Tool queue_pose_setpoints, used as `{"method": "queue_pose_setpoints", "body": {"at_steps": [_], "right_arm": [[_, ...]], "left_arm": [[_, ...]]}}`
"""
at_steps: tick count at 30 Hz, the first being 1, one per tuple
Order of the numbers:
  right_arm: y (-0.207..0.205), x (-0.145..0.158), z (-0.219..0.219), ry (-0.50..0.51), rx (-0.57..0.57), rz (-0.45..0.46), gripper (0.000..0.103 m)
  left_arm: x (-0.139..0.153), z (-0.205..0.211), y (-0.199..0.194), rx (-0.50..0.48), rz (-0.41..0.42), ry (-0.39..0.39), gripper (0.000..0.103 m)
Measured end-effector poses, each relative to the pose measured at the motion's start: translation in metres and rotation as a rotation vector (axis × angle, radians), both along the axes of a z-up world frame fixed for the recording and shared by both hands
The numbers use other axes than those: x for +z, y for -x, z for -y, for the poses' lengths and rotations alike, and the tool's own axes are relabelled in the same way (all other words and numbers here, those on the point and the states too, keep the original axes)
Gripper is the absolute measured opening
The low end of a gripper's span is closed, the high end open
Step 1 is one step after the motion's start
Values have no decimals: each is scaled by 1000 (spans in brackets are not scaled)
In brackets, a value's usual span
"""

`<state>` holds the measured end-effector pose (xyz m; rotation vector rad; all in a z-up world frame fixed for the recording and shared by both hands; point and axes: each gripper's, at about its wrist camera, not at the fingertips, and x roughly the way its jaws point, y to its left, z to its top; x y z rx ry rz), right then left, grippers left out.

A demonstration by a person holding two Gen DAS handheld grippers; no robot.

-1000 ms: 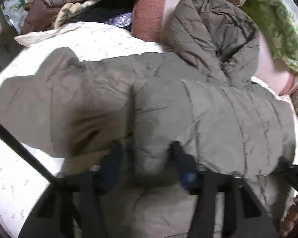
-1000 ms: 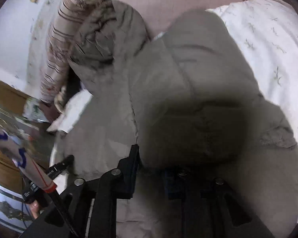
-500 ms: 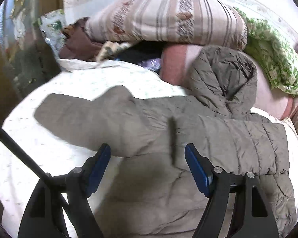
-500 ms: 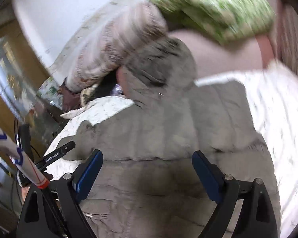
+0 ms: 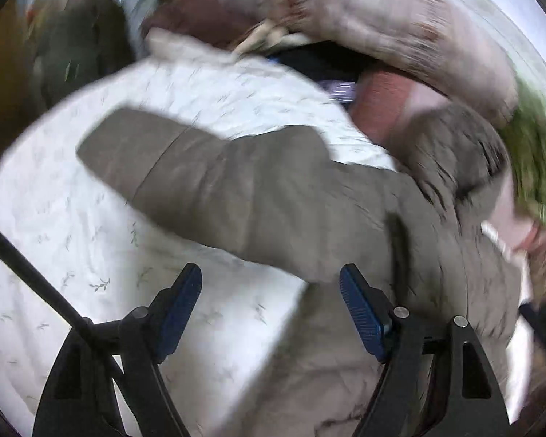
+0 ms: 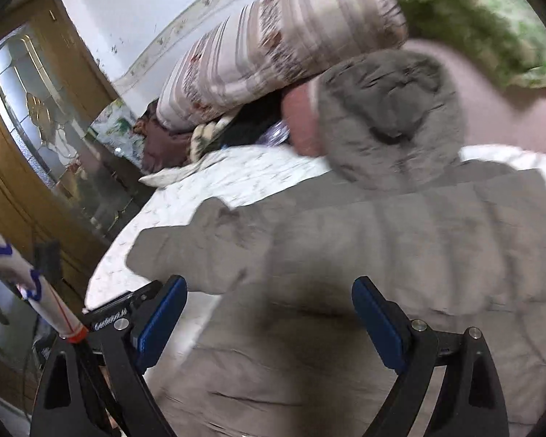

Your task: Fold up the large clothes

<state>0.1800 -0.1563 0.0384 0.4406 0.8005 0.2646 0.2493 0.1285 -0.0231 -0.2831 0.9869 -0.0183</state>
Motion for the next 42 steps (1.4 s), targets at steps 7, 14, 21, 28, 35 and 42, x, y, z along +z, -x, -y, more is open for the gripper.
{"method": "queue_pose_setpoints", "body": {"at_steps": [7, 14, 21, 28, 35, 42], "right_arm": [[-59, 0, -60, -14, 58, -14, 95], [-91, -35, -91, -2, 68, -46, 91], [-78, -38, -60, 8, 94, -47, 91], [-57, -20, -27, -23, 87, -38, 91], [-27, 6, 31, -125, 20, 18, 91], [25, -19, 134, -225, -121, 19, 91]], "left_arm": [[-62, -115, -71, 242, -171, 114, 77], [-88, -144, -111, 335, -165, 31, 76], [-77, -141, -125, 323, -100, 33, 16], [20, -87, -76, 262, 154, -87, 13], [80, 35, -11, 10, 406, -289, 13], [70, 210, 43, -365, 576, -529, 13]]}}
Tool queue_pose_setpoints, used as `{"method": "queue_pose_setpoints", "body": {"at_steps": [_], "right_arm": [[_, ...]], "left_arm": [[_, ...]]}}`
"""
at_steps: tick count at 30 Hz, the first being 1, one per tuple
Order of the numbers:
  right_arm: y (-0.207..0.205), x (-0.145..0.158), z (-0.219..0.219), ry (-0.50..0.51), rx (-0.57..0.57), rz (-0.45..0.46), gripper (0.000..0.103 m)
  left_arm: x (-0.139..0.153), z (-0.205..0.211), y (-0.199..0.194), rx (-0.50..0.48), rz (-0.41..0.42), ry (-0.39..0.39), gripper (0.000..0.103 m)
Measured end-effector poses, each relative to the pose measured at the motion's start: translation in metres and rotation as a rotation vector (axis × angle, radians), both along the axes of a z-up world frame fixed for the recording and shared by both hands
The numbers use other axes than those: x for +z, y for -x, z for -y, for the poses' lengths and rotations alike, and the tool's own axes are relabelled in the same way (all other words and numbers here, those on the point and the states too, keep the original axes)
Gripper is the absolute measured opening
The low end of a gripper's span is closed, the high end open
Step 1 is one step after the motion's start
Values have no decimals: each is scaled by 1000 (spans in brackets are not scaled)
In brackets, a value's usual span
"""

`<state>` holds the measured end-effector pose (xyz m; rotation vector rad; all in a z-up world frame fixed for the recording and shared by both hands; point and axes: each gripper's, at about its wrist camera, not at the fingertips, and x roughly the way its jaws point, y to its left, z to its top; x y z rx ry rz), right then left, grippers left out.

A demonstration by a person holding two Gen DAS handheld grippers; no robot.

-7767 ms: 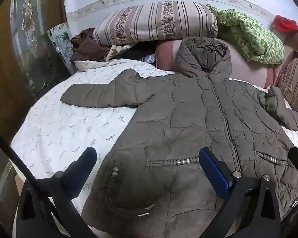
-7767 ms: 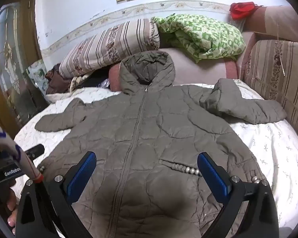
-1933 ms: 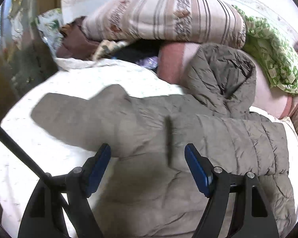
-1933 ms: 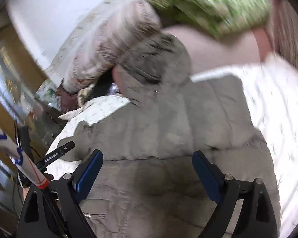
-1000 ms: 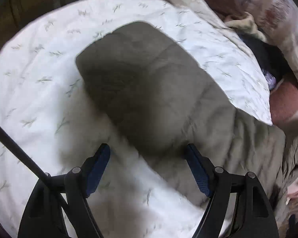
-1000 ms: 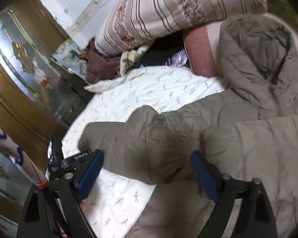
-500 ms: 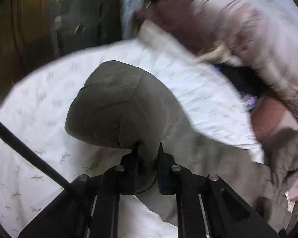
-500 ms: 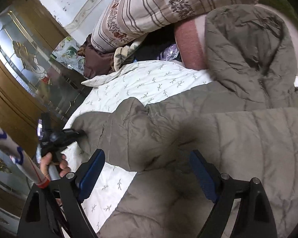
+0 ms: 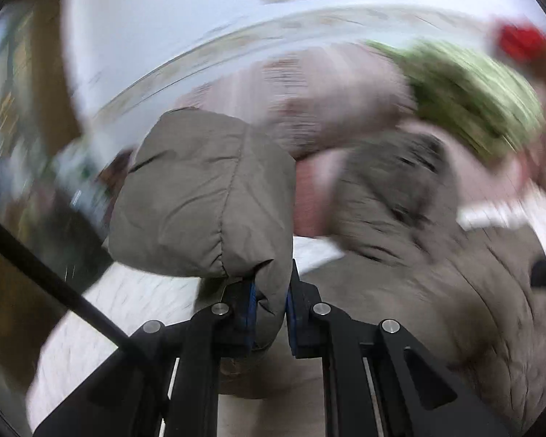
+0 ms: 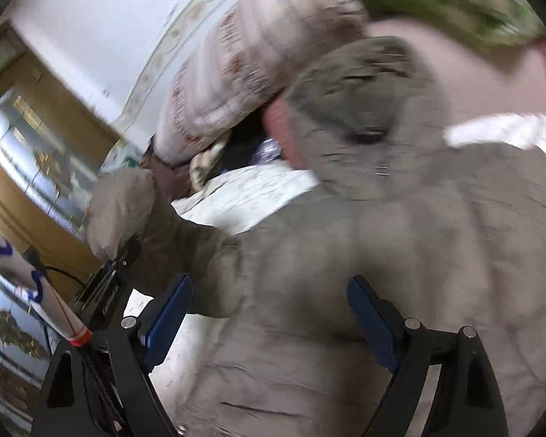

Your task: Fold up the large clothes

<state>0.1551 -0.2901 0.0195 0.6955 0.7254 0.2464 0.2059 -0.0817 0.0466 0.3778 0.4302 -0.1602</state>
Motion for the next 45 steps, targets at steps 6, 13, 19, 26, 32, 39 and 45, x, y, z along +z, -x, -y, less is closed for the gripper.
{"method": "queue_pose_setpoints", "body": {"at_steps": [6, 13, 19, 26, 32, 39, 45], "right_arm": [[12, -43, 73, -48, -107, -71, 91], [0, -88, 108, -131, -137, -162, 91], [24, -74, 116, -352, -170, -61, 93], [-8, -97, 90, -262, -116, -189, 93], [-17, -84, 87, -157, -129, -186, 20], [-17, -84, 83, 288, -197, -283, 22], [-5, -67, 90, 232, -228, -211, 61]], "left_arm": [[-58, 96, 14, -215, -129, -104, 32], [-63, 91, 17, -341, -300, 54, 68], [-36, 25, 6, -244, -334, 177, 76], [-68, -57, -62, 126, -514, 254, 76], [-126, -84, -88, 248, -716, 306, 77], [-127, -50, -78, 184, -687, 248, 78], [-110, -69, -73, 199, -639, 329, 80]]}}
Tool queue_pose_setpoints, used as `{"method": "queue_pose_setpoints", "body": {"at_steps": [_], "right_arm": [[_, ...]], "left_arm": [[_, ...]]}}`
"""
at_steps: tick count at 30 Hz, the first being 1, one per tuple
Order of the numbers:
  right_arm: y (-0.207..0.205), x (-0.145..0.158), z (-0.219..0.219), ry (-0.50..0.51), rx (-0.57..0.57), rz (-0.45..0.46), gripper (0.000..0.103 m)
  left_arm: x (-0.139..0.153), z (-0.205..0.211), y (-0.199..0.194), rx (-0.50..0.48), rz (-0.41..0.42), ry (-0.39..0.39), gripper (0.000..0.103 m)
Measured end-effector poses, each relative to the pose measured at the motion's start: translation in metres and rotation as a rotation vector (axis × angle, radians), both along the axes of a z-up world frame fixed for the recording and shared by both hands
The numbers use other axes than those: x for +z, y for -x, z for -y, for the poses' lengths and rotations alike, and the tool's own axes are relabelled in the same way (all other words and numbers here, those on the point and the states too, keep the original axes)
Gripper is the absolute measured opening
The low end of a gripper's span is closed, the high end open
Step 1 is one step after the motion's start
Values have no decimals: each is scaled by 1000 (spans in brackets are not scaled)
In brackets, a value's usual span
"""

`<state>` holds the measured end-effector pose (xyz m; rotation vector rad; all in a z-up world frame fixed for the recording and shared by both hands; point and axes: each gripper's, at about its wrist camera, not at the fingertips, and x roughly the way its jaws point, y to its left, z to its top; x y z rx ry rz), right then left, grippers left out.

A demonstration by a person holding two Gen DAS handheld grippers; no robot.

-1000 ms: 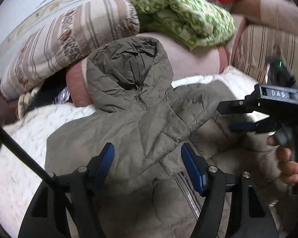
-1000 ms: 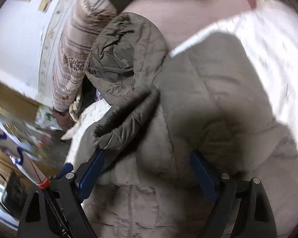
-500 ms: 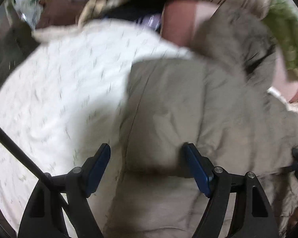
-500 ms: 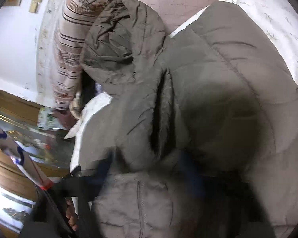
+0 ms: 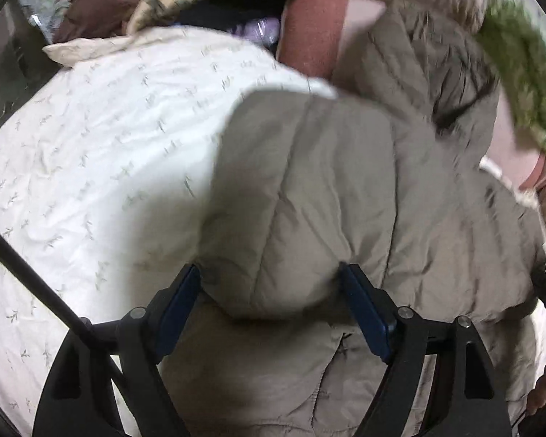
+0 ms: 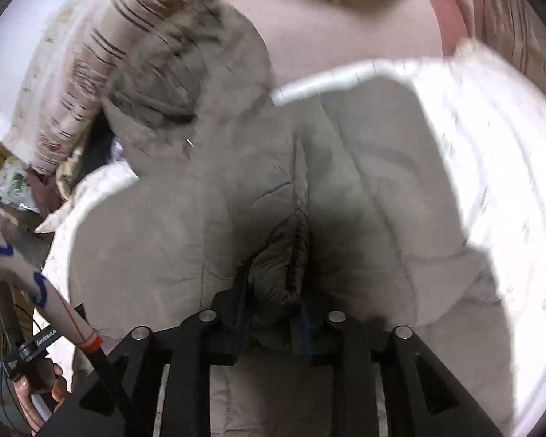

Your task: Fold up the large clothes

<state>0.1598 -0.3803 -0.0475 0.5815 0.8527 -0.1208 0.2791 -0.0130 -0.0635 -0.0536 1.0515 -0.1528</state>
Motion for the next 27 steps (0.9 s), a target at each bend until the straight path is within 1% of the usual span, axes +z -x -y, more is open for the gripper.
{"method": "queue_pose_setpoints", "body": {"at_steps": [1, 2, 3, 6, 7, 9, 11, 13, 15, 16, 18, 19, 21, 22, 23, 24, 25, 27], "right_arm": [[8, 9, 2, 6, -5, 45, 76], [20, 20, 4, 13, -12, 104, 94], [27, 28, 4, 17, -19, 138, 96], [51, 44, 6, -10, 11, 193, 96], [61, 46, 5, -9, 10, 205, 96], [80, 50, -3, 24, 1, 198, 96], [94, 57, -16, 49, 22, 217, 96], [101, 66, -32, 68, 47, 227, 96], [111, 70, -38, 45, 60, 229, 96], [115, 74, -39, 20, 71, 217, 96], [119, 87, -36, 13, 82, 183, 96], [118, 97, -35, 21, 98, 186, 96], [111, 120, -29, 58, 124, 188, 96], [103, 130, -23, 66, 128, 195, 96], [95, 135, -19, 60, 136, 196, 96], [81, 137, -12, 42, 150, 190, 96], [64, 137, -5, 21, 160, 175, 96], [29, 127, 11, -35, 169, 135, 96]], "left_arm": [[8, -4, 2, 12, 26, -12, 80], [13, -6, 6, 16, 46, -26, 80], [19, -8, 10, 18, 67, -49, 80], [30, -9, 25, 32, 134, -108, 80], [35, -7, 36, 40, 170, -129, 80], [46, -2, 59, 39, 231, -169, 80], [55, 3, 77, 23, 270, -177, 80], [64, 10, 93, 7, 294, -179, 80], [73, 17, 117, -15, 318, -168, 80], [76, 20, 125, -24, 315, -160, 80], [86, 24, 136, -52, 304, -123, 80], [93, 25, 137, -58, 296, -98, 81], [103, 29, 128, -67, 251, -52, 81], [110, 30, 115, -62, 215, -8, 81], [113, 30, 101, -45, 186, 13, 81], [114, 31, 90, -23, 169, 15, 81], [115, 36, 70, -6, 155, 10, 81], [110, 46, 37, -3, 127, 5, 81]]}}
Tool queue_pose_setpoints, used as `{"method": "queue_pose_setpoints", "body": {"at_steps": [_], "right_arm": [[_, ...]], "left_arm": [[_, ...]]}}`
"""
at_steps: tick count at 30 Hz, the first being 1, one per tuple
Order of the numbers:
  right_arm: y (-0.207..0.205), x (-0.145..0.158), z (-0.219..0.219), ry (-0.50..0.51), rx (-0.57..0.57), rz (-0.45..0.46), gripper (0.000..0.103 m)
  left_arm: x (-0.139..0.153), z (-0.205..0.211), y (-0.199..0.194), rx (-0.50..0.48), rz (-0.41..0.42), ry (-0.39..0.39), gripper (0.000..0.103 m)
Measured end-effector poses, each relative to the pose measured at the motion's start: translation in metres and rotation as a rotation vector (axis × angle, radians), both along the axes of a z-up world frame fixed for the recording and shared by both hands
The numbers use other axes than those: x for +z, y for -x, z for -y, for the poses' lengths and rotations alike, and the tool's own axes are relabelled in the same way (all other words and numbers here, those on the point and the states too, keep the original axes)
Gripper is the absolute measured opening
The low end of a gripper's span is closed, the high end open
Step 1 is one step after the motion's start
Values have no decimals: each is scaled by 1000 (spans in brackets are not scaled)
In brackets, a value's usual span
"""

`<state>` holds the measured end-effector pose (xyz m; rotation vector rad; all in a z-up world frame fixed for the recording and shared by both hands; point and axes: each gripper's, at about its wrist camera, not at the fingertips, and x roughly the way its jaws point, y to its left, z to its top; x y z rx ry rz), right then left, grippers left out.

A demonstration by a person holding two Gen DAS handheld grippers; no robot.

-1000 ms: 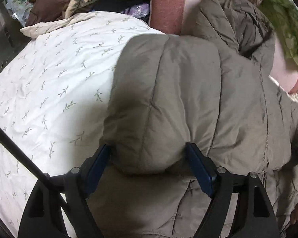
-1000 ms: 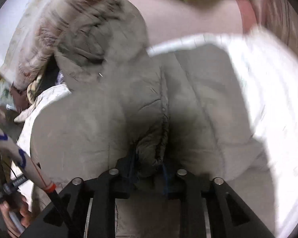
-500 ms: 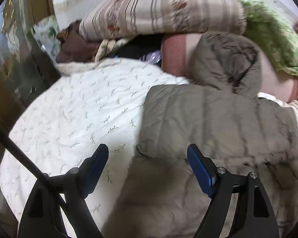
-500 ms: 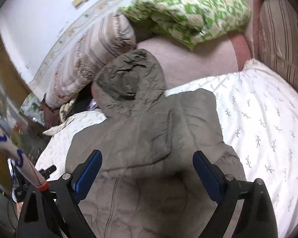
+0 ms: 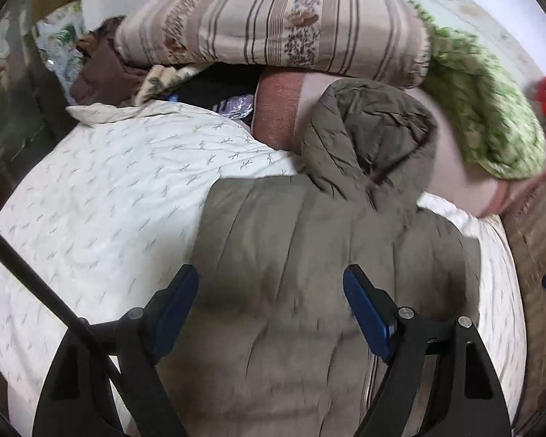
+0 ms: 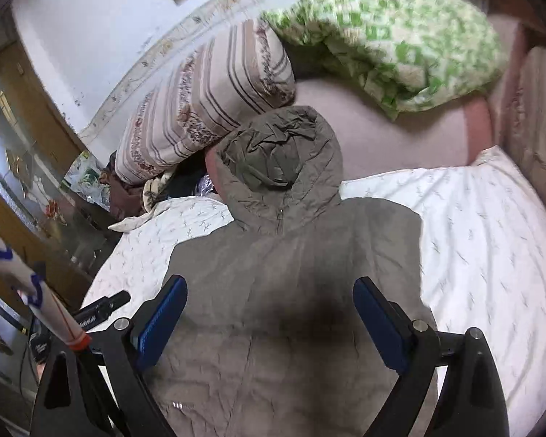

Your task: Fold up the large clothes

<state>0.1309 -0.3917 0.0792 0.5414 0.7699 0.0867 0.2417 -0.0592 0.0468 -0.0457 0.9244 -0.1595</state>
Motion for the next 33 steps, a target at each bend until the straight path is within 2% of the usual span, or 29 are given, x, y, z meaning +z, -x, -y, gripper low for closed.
{"method": "queue_pose_setpoints", "body": {"at_steps": [4, 7, 10, 15, 20, 22, 23, 24, 25, 26, 27, 28, 30, 33], "right_arm": [[-62, -35, 37, -142, -16, -51, 96], [-108, -64, 64, -191, -39, -104, 95], [-151, -83, 83, -175, -49, -125, 95], [-213, -101, 100, -178, -36, -127, 94], [-267, -108, 104, -143, -44, -126, 88], [-291, -111, 108, -144, -64, -134, 83], [-298, -113, 110, -145, -80, -145, 77], [-306, -116, 111, -148, -101, -154, 61], [-312, -120, 109, -148, -95, -171, 46], [-313, -122, 107, -135, -91, -195, 21], [-306, -119, 106, -128, -99, -181, 20], [-297, -112, 105, -118, -91, -167, 19], [-271, -90, 96, -72, -43, -124, 15], [-203, -52, 77, -25, 9, -59, 14]], "left_arm": [[-27, 27, -77, -6, -62, -4, 81], [-47, 43, -126, 10, -88, -3, 81], [-62, 60, -174, -6, -96, -7, 81], [-74, 73, -233, 17, -106, 42, 81], [-70, 97, -279, 24, -58, 28, 81], [-69, 110, -292, 23, -37, -1, 80], [-72, 116, -298, 20, -50, -1, 76], [-75, 120, -302, 21, -61, 17, 55], [-79, 124, -306, 15, -88, 43, 24], [-81, 126, -309, 4, -130, 59, 12], [-77, 125, -306, -3, -135, 78, 9], [-70, 123, -300, -11, -107, 85, 3], [-47, 114, -280, -52, -54, 107, 0], [-10, 78, -222, -88, -3, 262, 0]]}}
